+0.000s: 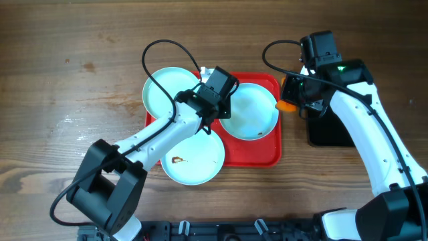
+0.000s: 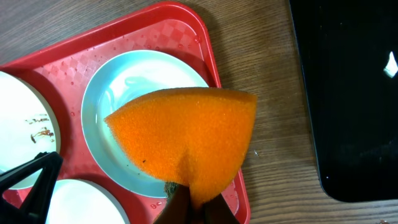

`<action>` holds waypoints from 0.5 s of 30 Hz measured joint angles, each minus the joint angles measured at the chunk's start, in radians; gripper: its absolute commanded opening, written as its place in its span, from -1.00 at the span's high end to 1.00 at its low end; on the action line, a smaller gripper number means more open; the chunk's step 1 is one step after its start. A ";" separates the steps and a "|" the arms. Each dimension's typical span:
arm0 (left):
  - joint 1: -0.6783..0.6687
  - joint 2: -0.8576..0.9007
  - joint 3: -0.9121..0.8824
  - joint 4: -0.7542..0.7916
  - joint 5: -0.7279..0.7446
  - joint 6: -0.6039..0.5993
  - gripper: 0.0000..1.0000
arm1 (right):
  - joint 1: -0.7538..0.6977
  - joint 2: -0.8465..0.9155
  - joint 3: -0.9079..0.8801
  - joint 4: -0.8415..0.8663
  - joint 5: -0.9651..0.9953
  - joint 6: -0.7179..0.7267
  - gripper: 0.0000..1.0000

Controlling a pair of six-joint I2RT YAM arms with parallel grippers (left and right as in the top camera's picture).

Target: Clean dirty plates on tray and stack at the side

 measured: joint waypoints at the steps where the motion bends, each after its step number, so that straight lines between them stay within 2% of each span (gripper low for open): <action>1: 0.000 0.000 0.000 -0.001 0.000 0.000 0.92 | 0.000 0.000 0.000 0.000 0.000 0.000 0.91; 4: 0.000 0.045 0.000 -0.007 0.005 0.000 0.92 | 0.000 0.000 0.000 0.000 0.000 -0.003 0.91; 6: 0.000 0.133 -0.001 -0.011 0.027 0.000 0.67 | 0.000 0.000 0.000 0.000 0.000 -0.003 0.91; 9: 0.000 0.158 -0.002 -0.006 0.033 0.004 0.25 | 0.000 0.000 0.000 0.000 0.000 -0.007 0.91; 10: 0.000 0.158 -0.002 0.000 0.034 0.005 0.19 | 0.000 0.000 0.000 0.000 0.000 -0.010 0.91; 15: 0.000 0.158 -0.002 0.008 0.037 0.007 0.09 | 0.000 0.000 0.000 0.000 0.000 -0.011 0.91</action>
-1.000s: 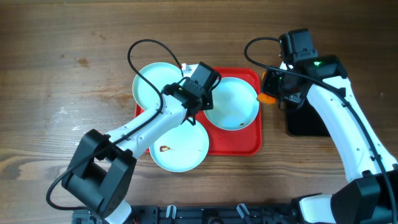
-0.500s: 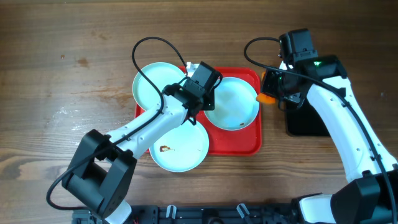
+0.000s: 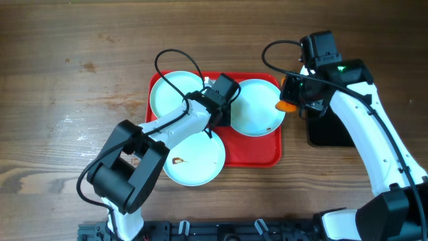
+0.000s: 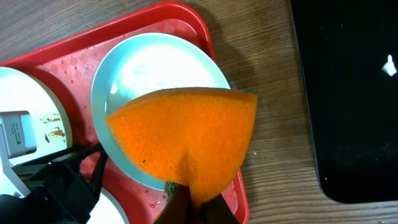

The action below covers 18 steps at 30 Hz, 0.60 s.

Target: Clean dirty plates on tray and stack at the side

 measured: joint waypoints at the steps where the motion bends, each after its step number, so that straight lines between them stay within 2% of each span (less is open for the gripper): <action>1: 0.000 0.000 0.000 0.000 0.000 0.000 0.05 | 0.000 0.000 0.000 0.000 -0.001 -0.001 0.92; 3: 0.000 0.000 0.000 0.000 0.000 0.000 -0.04 | 0.000 0.000 0.000 0.000 -0.004 -0.003 0.91; 5: 0.000 -0.005 0.000 -0.002 0.004 0.000 -0.26 | 0.000 0.000 0.000 0.000 -0.007 -0.003 0.91; 8: 0.000 -0.030 0.000 -0.003 0.015 0.000 -0.36 | 0.000 0.000 0.000 0.000 -0.007 -0.003 0.91; 14: 0.000 -0.060 0.000 0.009 0.017 0.000 -0.36 | 0.000 0.000 0.000 0.006 -0.007 -0.006 0.91; 18: 0.000 -0.061 0.000 0.073 0.088 0.000 -0.32 | 0.000 0.000 0.000 0.007 -0.007 -0.006 0.91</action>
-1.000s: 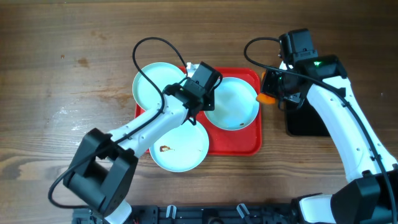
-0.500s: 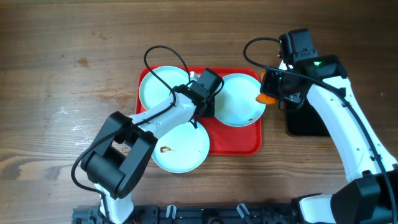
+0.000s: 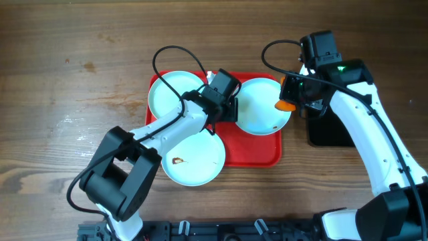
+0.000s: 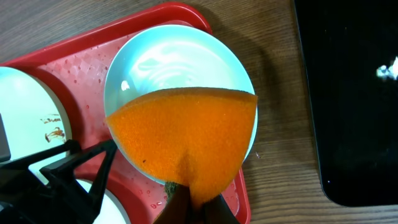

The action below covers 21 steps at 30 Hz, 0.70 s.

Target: Clean dirty plates on tray and stack at the side

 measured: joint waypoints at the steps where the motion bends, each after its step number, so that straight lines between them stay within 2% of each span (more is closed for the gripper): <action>1: 0.000 0.000 0.000 0.011 0.013 0.000 -0.32 | 0.000 0.000 0.000 0.000 0.000 0.000 0.91; 7: 0.000 0.000 0.000 0.025 0.055 0.000 -0.33 | 0.000 0.000 0.000 0.000 0.000 0.000 0.91; 10: -0.002 0.000 0.000 0.049 0.070 0.000 -0.21 | 0.000 0.000 0.000 0.000 0.000 0.000 0.91; 14: -0.032 0.000 0.000 0.079 0.079 0.000 -0.23 | 0.000 0.000 0.000 0.000 0.000 0.000 0.91; 20: -0.049 0.031 0.000 0.085 0.085 0.000 -0.18 | 0.000 0.000 0.000 0.000 -0.002 0.000 0.91; 21: -0.049 0.032 0.000 0.085 0.085 0.000 -0.12 | 0.000 0.000 0.000 0.000 -0.007 0.000 0.91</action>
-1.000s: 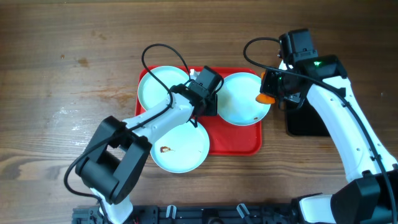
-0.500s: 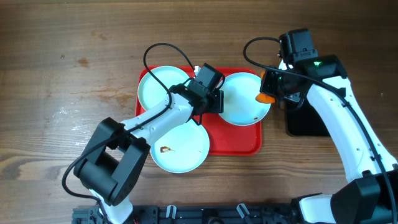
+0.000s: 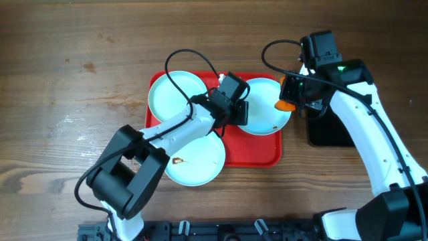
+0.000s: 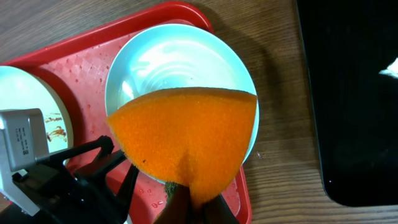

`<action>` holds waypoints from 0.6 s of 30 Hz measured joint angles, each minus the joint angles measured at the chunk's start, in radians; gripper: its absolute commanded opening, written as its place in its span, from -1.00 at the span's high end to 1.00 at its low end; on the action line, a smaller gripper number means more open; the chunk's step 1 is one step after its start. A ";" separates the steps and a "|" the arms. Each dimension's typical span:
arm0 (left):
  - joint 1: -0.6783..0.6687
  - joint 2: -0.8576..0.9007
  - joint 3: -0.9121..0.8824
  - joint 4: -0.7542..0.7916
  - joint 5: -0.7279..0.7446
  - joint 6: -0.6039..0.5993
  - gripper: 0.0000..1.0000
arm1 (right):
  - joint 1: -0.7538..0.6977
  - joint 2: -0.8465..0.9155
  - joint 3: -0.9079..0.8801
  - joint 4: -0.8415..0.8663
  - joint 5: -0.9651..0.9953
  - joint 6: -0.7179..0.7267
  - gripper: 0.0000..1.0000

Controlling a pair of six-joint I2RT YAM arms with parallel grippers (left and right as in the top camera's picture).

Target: Clean dirty plates on tray and stack at the side

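A red tray point(image 3: 257, 150) holds pale plates. One wet plate point(image 3: 264, 110) overhangs the tray's right rim. My left gripper point(image 3: 239, 112) is shut on its left edge, and its black fingers point(image 4: 109, 165) show at that rim. My right gripper point(image 4: 199, 202) is shut on an orange sponge point(image 4: 186, 137) and hovers over this plate's point(image 4: 180, 62) right side. A second plate point(image 3: 174, 94) sits at the tray's far left. A third plate point(image 3: 197, 161), with brown stains, lies at the near left, over the tray's front edge.
A black mat point(image 3: 328, 130) lies on the wooden table right of the tray, under my right arm. My left arm's cable point(image 3: 190, 63) loops over the far left plate. Bare wood surrounds the tray.
My left gripper has shifted a little to the right at the plate's rim. The plate sits almost where it was, over the tray's right edge. My right gripper and sponge have not moved.
At first the wet plate lay inside the tray with my left gripper at its left rim. At each later moment the plate stood further right, until it overhung the right rim. The sponge hung still in my right gripper throughout.
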 measured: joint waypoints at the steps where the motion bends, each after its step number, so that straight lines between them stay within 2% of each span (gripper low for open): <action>1: 0.000 0.003 0.000 0.002 0.000 0.000 -0.04 | 0.000 0.000 0.000 0.000 -0.001 0.000 0.91; 3: 0.000 0.016 0.000 0.007 0.000 -0.006 0.01 | 0.000 0.000 0.000 -0.001 -0.004 0.000 0.91; 4: 0.000 0.034 0.000 0.008 0.000 -0.008 0.14 | 0.000 0.000 0.000 -0.003 -0.004 0.000 0.91; 5: 0.000 0.048 0.000 0.008 -0.001 -0.009 0.58 | 0.000 0.000 0.000 -0.005 -0.004 0.000 0.92; 6: 0.000 0.051 0.001 0.015 0.000 -0.011 0.88 | 0.000 0.000 0.000 -0.005 -0.004 0.000 0.91; 18: 0.000 0.061 0.001 0.014 -0.028 -0.038 0.92 | 0.000 0.000 0.000 -0.017 -0.004 -0.004 0.91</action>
